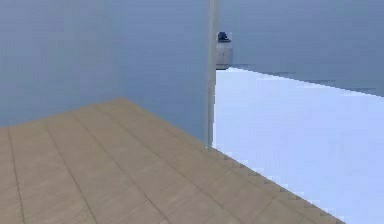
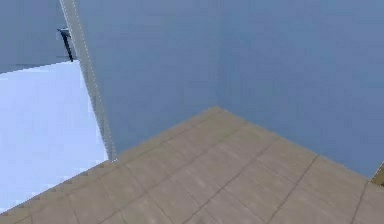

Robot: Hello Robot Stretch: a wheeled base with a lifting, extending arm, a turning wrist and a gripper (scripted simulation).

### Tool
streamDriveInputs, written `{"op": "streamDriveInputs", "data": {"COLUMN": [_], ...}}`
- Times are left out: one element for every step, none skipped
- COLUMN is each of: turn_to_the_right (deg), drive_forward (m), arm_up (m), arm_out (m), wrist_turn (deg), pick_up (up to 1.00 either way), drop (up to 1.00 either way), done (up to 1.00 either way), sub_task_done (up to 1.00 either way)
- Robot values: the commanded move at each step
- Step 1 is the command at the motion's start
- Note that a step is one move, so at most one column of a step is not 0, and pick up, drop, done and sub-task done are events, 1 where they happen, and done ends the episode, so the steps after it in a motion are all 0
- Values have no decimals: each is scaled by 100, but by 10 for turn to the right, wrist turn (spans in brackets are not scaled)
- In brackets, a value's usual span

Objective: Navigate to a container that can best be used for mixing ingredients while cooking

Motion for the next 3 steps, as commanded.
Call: {"op": "streamDriveInputs", "data": {"turn_to_the_right": [-450,-390,0], "drive_forward": [0,0,30], "arm_up": [0,0,0], "arm_out": [0,0,0], "wrist_turn": [0,0,0], "pick_up": [0,0,0], "drop": [0,0,0], "done": [0,0,0], "sub_task_done": [0,0,0]}}
